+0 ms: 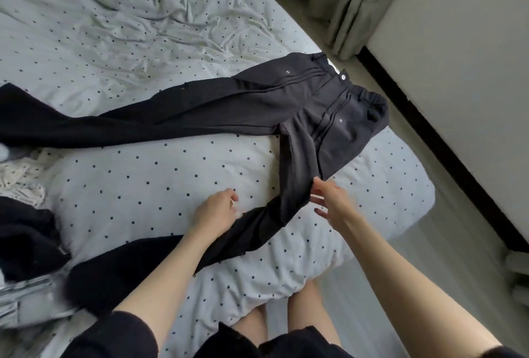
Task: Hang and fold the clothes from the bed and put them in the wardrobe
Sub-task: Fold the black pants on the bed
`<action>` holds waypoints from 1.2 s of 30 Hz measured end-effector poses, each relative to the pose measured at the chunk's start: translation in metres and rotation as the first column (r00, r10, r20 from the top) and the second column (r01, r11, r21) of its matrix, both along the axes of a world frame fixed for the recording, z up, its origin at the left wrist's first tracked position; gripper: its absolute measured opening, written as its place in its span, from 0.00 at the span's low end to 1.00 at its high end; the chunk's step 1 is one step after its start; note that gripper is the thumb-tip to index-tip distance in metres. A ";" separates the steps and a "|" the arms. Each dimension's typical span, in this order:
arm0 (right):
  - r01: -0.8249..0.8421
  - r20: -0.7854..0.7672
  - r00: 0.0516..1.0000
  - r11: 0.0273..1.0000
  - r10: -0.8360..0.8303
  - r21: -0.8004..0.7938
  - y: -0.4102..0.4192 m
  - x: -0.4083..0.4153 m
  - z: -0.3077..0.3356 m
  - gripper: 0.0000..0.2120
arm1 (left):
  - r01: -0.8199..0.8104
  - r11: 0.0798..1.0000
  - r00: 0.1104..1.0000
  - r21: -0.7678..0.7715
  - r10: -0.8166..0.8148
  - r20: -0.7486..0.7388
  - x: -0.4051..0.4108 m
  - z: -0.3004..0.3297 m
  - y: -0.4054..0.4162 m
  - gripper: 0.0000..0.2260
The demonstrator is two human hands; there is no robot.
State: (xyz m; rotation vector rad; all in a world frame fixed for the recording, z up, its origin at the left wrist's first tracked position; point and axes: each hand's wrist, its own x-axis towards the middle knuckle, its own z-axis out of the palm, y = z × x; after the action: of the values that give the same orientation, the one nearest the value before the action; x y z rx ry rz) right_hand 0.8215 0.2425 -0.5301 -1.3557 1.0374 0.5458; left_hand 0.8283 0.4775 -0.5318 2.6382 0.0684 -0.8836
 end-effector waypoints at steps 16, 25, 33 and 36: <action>-0.501 -0.273 -0.037 -0.254 0.961 -0.827 0.095 -0.083 -0.042 0.36 | 0.069 0.978 0.963 0.198 -0.117 0.243 -0.117 -0.025 0.048 0.12; -0.704 -0.123 -0.092 -0.152 0.988 -0.693 0.092 -0.023 -0.021 0.11 | -0.260 0.965 0.959 0.005 0.259 -0.116 -0.088 0.001 0.088 0.06; -0.506 0.243 0.240 0.335 0.940 -0.795 0.114 -0.036 -0.016 0.13 | -0.158 0.977 0.945 0.143 0.107 0.310 -0.126 -0.017 0.054 0.17; -0.593 0.054 -0.045 0.017 0.998 -0.805 0.098 -0.077 -0.035 0.23 | 0.024 0.949 1.000 0.313 -0.027 0.003 -0.165 -0.044 0.039 0.34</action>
State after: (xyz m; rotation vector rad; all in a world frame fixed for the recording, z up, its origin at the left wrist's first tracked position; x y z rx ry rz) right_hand 0.7446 0.3403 -0.5653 -2.5507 -0.6568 0.5818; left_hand 0.6631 0.5161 -0.5761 2.9417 0.1878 -0.9390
